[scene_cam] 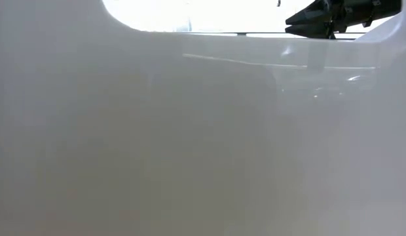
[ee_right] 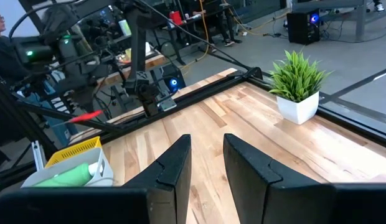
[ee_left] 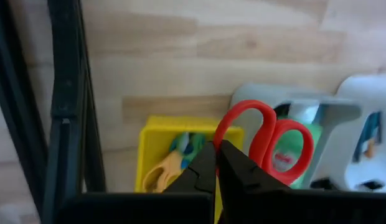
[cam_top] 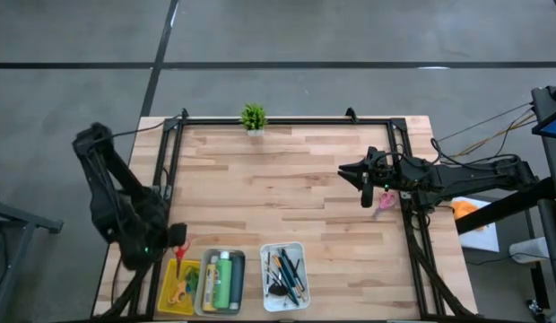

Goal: Pick & Place Paint Supplies
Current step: Put the red scissors into the yellow bin

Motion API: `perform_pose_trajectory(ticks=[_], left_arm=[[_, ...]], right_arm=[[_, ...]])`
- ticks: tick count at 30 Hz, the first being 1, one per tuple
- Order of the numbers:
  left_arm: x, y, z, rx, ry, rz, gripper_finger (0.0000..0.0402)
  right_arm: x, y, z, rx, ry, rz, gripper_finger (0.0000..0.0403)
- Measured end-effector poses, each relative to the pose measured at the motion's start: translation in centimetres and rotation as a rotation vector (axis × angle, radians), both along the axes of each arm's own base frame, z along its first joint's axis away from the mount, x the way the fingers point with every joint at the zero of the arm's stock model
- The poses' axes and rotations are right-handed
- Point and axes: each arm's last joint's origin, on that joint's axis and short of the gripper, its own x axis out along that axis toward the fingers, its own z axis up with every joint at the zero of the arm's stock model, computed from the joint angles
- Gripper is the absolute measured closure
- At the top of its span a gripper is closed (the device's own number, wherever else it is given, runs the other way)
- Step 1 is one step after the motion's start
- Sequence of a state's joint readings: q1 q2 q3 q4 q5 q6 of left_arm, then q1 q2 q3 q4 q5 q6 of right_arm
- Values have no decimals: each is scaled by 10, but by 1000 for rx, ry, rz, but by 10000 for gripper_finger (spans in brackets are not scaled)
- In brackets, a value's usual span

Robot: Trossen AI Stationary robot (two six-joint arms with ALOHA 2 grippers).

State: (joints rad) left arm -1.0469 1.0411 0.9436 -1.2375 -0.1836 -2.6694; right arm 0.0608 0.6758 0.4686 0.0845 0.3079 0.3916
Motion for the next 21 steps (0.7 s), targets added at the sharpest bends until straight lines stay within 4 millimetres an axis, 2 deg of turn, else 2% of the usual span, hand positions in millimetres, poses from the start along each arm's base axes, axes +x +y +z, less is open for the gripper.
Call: perform_pose_trajectory(ticks=[8,21], left_arm=[[-2,-29,-14,0,43,-86,400],[6,-53,-40,87,129,-122,400]], right_arm=[[0,0,0,0,0,0,309],[0,0,0,0,0,0,309]])
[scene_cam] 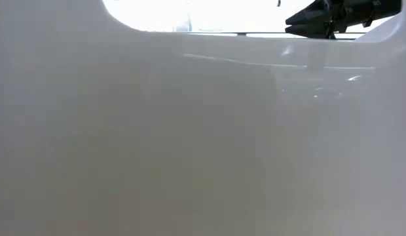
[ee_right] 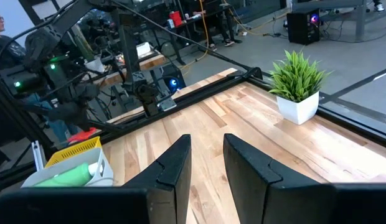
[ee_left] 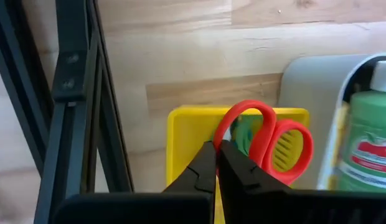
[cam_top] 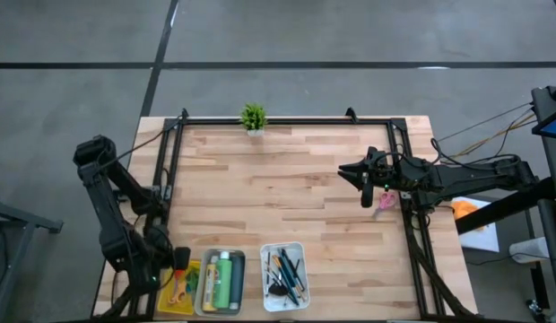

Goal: Pick & Place Paint Supplies
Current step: Put the red scissors into the yellow bin

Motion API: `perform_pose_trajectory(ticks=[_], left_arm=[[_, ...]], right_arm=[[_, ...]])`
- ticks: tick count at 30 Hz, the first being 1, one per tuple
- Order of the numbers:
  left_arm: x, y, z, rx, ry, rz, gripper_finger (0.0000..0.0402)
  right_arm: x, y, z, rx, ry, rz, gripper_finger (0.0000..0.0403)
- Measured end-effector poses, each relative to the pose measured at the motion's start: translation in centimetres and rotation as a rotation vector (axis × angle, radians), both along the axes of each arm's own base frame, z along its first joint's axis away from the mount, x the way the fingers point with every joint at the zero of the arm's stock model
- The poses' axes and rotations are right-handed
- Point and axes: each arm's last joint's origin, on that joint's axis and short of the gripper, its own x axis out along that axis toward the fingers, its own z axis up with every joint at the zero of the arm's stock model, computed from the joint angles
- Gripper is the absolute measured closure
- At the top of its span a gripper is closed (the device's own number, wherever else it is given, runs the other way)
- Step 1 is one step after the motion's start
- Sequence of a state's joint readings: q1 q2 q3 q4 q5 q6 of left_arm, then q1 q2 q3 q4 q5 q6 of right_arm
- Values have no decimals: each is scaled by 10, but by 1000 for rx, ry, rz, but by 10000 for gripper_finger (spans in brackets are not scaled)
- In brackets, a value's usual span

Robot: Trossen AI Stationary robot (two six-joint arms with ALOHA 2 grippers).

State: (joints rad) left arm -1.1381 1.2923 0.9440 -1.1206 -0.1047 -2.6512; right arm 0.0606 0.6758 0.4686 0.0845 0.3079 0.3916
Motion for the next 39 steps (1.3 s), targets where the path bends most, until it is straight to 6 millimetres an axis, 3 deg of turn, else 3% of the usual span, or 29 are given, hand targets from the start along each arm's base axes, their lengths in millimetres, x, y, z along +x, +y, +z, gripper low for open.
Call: perform_pose_trajectory(ticks=[10,17,29,39], left_arm=[[11,-24,-24,26,-2,-136,400],[13,-31,-38,59,59,-151,400],[14,-31,-40,73,51,-202,400],[13,-29,-37,99,40,-404,400]], right_arm=[[0,0,0,0,0,0,309],[0,0,0,0,0,0,309],[0,0,0,0,0,0,309],[0,0,0,0,0,0,309]])
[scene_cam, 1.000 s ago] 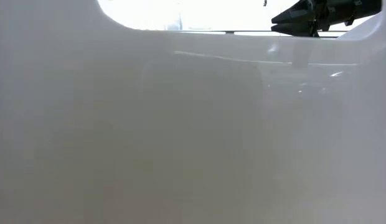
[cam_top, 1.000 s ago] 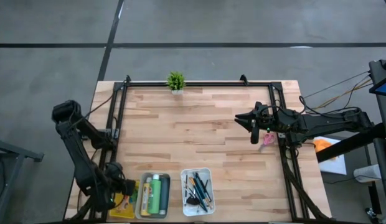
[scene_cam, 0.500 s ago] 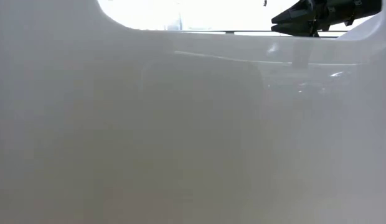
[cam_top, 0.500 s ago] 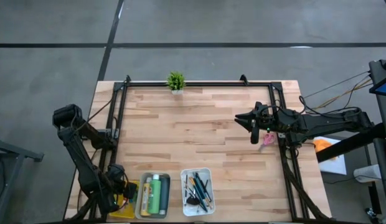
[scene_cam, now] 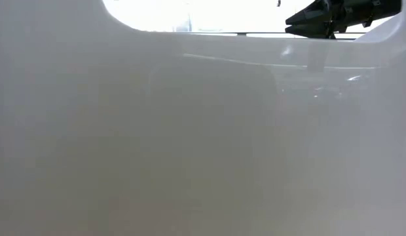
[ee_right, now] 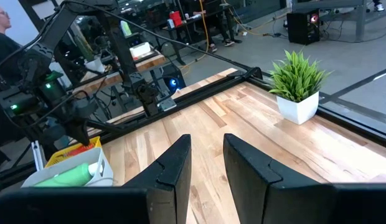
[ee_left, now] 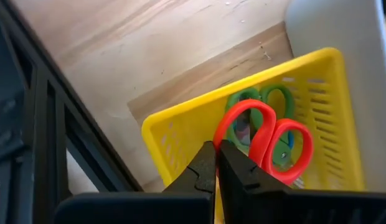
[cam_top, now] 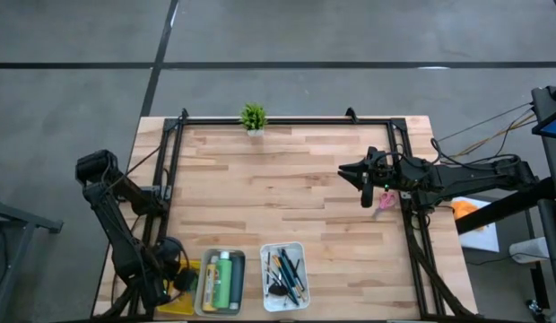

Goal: Pick & Place Paint Supplies
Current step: Put the red scissors into the yellow bin

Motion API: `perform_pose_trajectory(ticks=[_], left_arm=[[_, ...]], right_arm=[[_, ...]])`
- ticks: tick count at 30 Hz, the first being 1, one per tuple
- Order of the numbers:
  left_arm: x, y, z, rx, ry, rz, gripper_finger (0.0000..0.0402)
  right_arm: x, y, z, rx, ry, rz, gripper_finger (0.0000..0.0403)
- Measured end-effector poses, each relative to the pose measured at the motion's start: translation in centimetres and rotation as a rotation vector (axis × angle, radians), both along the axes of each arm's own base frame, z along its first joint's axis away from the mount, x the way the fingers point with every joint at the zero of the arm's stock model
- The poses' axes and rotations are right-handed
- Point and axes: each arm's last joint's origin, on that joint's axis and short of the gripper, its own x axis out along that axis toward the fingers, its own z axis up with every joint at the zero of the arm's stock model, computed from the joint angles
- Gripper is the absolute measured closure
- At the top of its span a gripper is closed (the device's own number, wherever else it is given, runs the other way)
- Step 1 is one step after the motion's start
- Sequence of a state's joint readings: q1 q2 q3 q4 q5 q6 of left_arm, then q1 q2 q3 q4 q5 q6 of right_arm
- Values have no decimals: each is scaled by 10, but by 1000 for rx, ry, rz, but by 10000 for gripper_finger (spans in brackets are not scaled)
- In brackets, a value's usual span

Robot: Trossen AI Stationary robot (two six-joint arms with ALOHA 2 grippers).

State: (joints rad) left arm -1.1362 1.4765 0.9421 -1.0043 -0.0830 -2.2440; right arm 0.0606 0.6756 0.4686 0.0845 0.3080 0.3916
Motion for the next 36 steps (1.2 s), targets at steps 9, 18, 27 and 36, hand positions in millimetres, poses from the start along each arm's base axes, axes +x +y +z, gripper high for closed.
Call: perform_pose_trajectory(ticks=[9,18,27,36], left_arm=[[1,1,0,30,-38,-70,400],[1,3,-22,-23,-68,-77,400],[0,3,-22,-28,-66,-71,391],[0,2,-22,-35,-66,-72,322]], right_arm=[[0,0,0,0,0,0,309],[0,0,0,0,0,0,309],[0,0,0,0,0,0,309],[0,0,0,0,0,0,309]])
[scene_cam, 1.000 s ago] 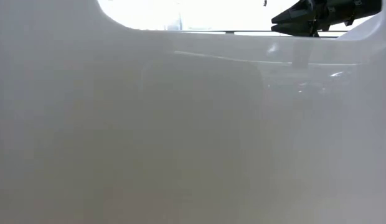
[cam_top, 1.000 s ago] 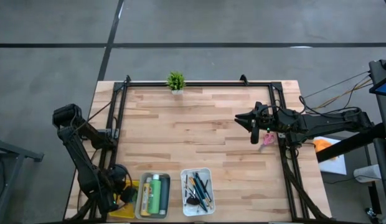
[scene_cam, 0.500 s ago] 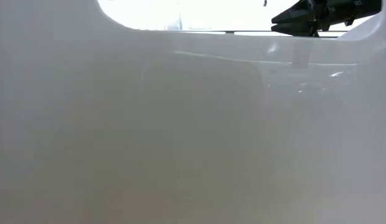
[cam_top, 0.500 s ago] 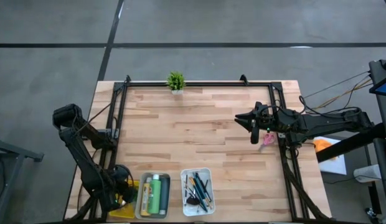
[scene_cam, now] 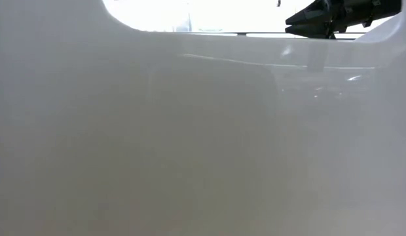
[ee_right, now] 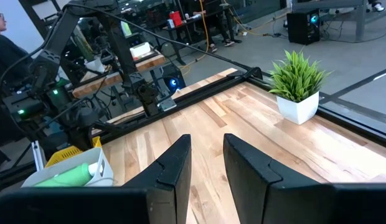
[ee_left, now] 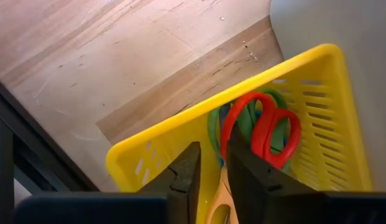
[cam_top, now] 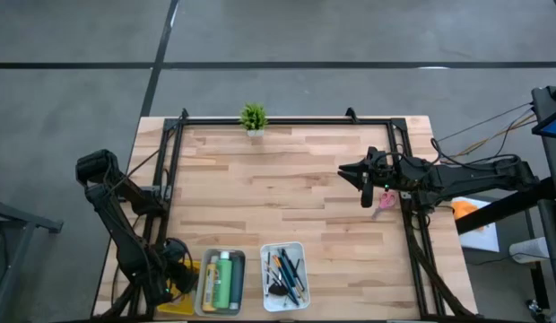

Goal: Pick & Place Paint Supplies
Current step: Put the red scissors into the yellow bin, then put the pink scissors into the yellow bin

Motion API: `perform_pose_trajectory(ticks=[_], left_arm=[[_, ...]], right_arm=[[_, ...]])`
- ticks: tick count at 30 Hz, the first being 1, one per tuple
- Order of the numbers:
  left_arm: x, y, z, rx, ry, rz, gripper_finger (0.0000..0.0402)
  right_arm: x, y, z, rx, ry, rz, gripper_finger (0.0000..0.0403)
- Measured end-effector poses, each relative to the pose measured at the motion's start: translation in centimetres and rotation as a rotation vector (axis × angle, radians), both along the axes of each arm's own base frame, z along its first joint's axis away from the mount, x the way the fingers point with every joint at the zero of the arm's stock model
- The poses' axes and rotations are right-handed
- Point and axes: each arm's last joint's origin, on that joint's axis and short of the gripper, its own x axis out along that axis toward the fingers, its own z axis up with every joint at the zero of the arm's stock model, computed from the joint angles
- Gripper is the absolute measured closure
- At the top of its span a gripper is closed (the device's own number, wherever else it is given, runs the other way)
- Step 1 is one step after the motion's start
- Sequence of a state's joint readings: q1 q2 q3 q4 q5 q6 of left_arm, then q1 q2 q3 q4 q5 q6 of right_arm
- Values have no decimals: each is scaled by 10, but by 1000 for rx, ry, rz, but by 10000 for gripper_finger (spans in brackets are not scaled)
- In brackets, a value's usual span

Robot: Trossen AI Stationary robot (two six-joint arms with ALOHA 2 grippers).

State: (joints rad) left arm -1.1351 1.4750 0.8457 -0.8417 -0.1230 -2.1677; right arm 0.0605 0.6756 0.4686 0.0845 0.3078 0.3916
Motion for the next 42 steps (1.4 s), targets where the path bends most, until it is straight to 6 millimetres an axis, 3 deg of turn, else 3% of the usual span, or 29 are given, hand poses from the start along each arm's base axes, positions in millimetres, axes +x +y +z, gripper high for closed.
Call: perform_pose_trajectory(ticks=[6,15,20,25,29,34,42], left_arm=[[1,-3,10,-41,-14,6,317],[-5,16,57,-185,-77,185,316],[-7,33,80,-239,-250,271,316],[1,55,91,-150,-448,317,316],[20,71,94,-76,-500,338,316],[59,99,98,6,-563,331,316],[118,168,106,181,-715,346,316]], right_arm=[[0,0,0,0,0,0,309],[0,0,0,0,0,0,309],[0,0,0,0,0,0,309],[0,0,0,0,0,0,309],[0,0,0,0,0,0,309],[0,0,0,0,0,0,309],[0,0,0,0,0,0,309]])
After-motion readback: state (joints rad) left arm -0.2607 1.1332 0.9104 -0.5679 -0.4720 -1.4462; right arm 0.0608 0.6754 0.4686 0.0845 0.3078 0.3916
